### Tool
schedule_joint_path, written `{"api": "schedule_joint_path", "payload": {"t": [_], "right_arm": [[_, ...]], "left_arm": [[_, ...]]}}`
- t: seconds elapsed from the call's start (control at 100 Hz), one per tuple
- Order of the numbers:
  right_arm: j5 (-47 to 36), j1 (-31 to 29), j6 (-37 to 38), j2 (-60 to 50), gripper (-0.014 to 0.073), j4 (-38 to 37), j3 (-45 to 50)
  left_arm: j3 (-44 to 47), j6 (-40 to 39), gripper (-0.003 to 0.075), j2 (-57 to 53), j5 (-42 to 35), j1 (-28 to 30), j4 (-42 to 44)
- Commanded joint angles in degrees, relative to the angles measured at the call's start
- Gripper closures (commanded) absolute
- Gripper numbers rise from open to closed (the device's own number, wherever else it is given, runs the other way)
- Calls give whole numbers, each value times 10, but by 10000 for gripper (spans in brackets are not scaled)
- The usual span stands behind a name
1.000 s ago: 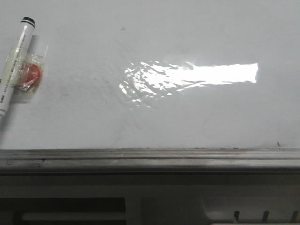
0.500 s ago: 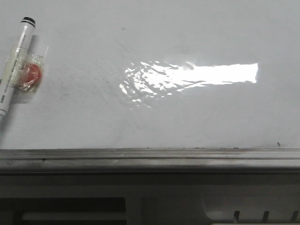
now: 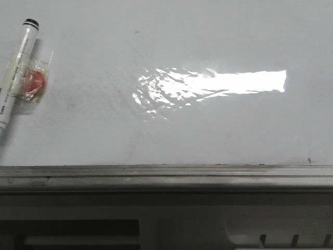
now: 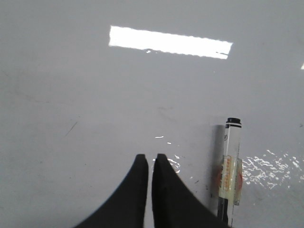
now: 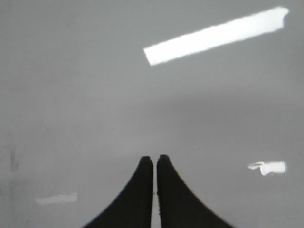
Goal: Write number 9 on whiteboard
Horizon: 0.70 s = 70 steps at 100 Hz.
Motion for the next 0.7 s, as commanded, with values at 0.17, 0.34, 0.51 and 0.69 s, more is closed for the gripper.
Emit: {"api": "schedule_joint_path", "payload": {"t": [0.17,0.34,0.51,0.69], "right_arm": [[56,-3,-10,111,302,-2,-104],[72,-3,-53,152,244,19,-133],[57,-3,-76,157,244,70,-135],[54,-3,-76,157,244,82,-135]], "left_arm": [[-61,2,562,68,62,-53,21],[-78,1,435,106,90,-72,15],[-81,1,435,113,90,-80,-15],[-81,1,434,130,95,-126,-29]]}}
